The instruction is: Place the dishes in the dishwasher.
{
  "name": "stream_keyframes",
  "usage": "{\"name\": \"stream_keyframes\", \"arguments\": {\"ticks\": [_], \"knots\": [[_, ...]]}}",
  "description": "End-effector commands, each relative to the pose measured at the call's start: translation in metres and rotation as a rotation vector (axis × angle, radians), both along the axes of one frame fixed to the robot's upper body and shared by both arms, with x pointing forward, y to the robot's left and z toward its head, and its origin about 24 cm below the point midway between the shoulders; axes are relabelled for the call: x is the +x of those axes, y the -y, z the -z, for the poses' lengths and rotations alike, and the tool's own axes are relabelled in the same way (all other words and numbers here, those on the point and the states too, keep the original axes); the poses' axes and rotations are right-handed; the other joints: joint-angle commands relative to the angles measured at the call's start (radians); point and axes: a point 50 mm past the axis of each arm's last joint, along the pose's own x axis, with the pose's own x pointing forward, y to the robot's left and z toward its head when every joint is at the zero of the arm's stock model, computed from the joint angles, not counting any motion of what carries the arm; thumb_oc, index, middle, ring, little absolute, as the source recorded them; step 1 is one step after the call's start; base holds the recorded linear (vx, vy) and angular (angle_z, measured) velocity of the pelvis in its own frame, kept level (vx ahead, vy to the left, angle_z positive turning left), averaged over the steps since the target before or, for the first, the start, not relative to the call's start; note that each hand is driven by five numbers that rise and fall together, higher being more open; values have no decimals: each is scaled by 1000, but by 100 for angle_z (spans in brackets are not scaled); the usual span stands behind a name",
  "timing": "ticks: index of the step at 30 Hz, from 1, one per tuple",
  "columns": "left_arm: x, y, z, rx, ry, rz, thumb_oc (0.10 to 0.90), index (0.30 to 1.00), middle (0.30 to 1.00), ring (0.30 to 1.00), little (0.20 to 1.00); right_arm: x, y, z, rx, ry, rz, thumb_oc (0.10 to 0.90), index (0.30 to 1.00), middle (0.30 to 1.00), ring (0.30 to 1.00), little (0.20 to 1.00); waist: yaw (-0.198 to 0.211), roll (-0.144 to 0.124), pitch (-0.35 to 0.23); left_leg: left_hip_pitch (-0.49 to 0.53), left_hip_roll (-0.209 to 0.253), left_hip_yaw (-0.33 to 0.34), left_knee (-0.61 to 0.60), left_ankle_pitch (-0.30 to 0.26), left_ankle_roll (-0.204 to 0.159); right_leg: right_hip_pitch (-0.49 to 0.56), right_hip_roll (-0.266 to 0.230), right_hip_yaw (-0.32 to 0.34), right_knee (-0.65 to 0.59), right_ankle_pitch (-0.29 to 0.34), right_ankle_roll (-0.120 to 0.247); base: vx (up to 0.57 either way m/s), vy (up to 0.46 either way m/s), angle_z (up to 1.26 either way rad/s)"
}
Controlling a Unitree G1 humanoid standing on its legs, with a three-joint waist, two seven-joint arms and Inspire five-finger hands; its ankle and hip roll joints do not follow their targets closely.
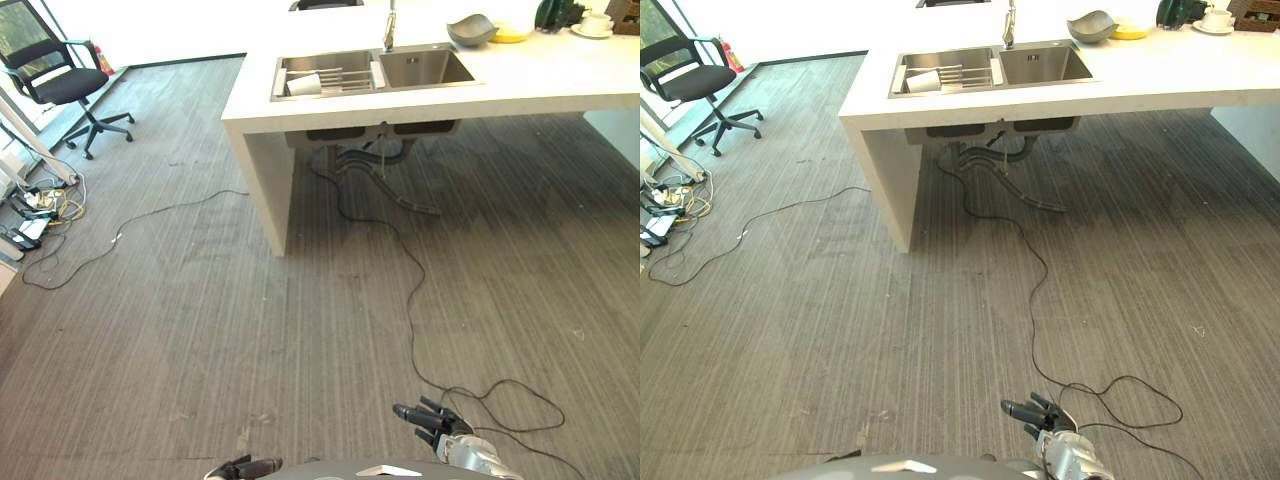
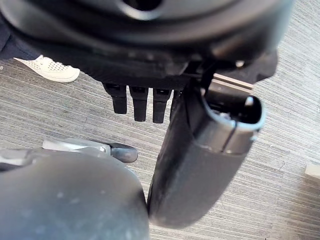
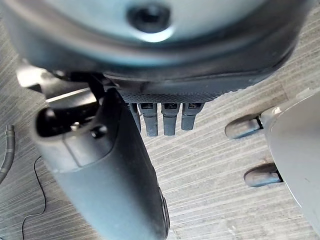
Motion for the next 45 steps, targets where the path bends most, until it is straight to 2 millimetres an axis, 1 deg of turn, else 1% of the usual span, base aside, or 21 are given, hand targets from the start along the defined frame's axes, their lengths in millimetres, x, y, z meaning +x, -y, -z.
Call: {"name": "stream_keyframes", "arguments": {"ticks": [1,6,7,8,10,13,14,15,16,21,23,26,28,29,30,33,34,35,37,43,45], "knots": [[7,-24,-5,49,16,-74,800,900,900,900,900,38,-8,-14,60,140,5,800,900,900,900,900,0,-14,30,9,0,8,3,-57,-31,-83,-36,47,91,-86,103,-24,-70,-4],[9,-27,-6,39,49,-169,800,900,900,900,900,42,-4,-18,38,171,-19,800,900,900,900,900,15,-37,79,-136,3,20,336,-72,-49,-116,-24,92,183,-117,71,18,-146,-4],[7,-26,-6,34,46,-174,800,900,900,900,900,40,-2,-18,32,167,-25,800,900,900,900,900,21,-48,85,-180,5,22,445,-35,-52,-103,-30,98,188,-122,63,149,-227,-10],[7,-23,-5,20,54,-200,800,900,900,900,900,38,4,-19,12,170,-34,800,900,900,900,900,50,-84,118,-299,-32,7,691,43,-53,-77,-57,114,198,-129,42,194,-253,-15],[4,-19,-4,12,43,-203,800,900,900,900,900,35,10,-19,-4,154,-30,800,900,900,900,900,67,-97,137,-420,-70,26,787,36,-51,-45,-81,132,201,-147,31,227,-134,-2],[-10,-15,-2,8,5,-195,800,900,900,900,900,27,16,-15,-19,120,-6,800,900,900,900,900,93,-64,118,-486,-61,103,606,37,-46,24,-68,157,175,-180,37,464,16,-12],[50,25,-4,-21,90,-114,800,900,900,900,900,25,9,-11,-30,76,-47,800,900,900,900,900,95,-34,82,-490,-15,172,354,61,-44,102,-42,191,140,-211,47,490,54,-23],[51,26,-4,-21,90,-114,800,900,900,900,900,25,9,-11,-32,76,-47,800,900,900,900,900,99,-44,88,-471,-26,182,332,67,-42,112,-56,195,136,-215,50,905,97,-39],[61,43,-5,-40,115,-94,800,900,900,900,900,15,11,-6,-68,16,-57,800,900,900,900,900,116,-14,70,-508,-2,239,103,96,-41,186,-58,232,106,-247,63,470,52,-49],[47,43,-2,-37,66,-154,800,900,900,900,900,2,13,2,-105,-98,-88,800,900,900,900,900,167,-16,3,-484,-16,162,36,176,-39,295,-158,289,128,-289,95,728,74,-109],[52,32,-4,18,60,-134,800,900,900,900,900,2,12,2,-100,-86,-49,800,900,900,900,900,155,-34,-44,-438,-49,161,12,230,-42,263,-183,269,195,-237,123,615,25,-69],[74,32,-10,49,118,-97,800,900,900,900,900,3,16,1,-111,-84,-12,800,900,900,900,900,149,-47,-81,-354,-86,157,3,192,-18,168,-207,271,396,79,202,500,4,10],[105,30,-22,63,214,-123,800,900,900,900,900,8,19,-1,-117,-65,24,800,900,900,900,900,116,-34,-60,-275,-98,137,5,150,4,80,-209,236,644,219,182,633,90,8],[182,39,-75,55,641,-223,800,900,900,900,900,28,16,-10,-140,25,15,800,900,900,900,900,79,12,2,-184,-89,73,3,112,46,-81,-172,188,875,267,133,630,118,43],[203,53,-105,3,810,-157,800,900,900,900,900,51,9,-25,-131,154,5,800,900,900,900,900,48,21,36,-154,-85,39,3,86,49,-180,-126,169,973,138,123,537,-6,82],[205,17,-157,130,1108,-263,800,900,900,900,900,68,-1,-44,-119,326,58,800,900,900,900,900,11,5,86,-90,-71,-10,3,38,31,-323,-128,108,812,-60,121,319,-227,115],[204,17,-157,131,1106,-264,800,900,900,900,900,67,-1,-44,-119,326,57,800,900,900,900,900,9,9,84,-92,-67,-11,3,39,30,-322,-125,105,806,-55,120,475,-352,75],[209,3,-178,162,1219,-373,800,900,900,900,900,68,1,-44,-121,328,64,800,900,900,900,900,-12,-8,79,-43,-55,-15,3,-9,1,-343,-140,74,528,-65,153,550,-403,30],[227,8,-203,114,1330,-434,800,900,900,900,900,63,1,-36,-126,274,55,800,900,900,900,900,-48,-30,67,9,-51,-43,3,-63,-20,-310,-87,145,202,-24,174,695,-503,5],[238,24,-264,97,1599,-312,800,900,900,900,900,28,0,-14,-111,122,94,800,900,900,900,900,-45,-59,33,21,-25,-104,91,-75,-63,-238,-65,205,177,19,143,298,-382,71],[236,24,-285,105,1707,-336,800,900,900,900,900,16,-3,-9,-96,87,79,800,900,900,900,900,-56,-83,22,-47,-7,-107,306,6,-98,-191,-69,216,167,12,114,269,-385,31]]}}
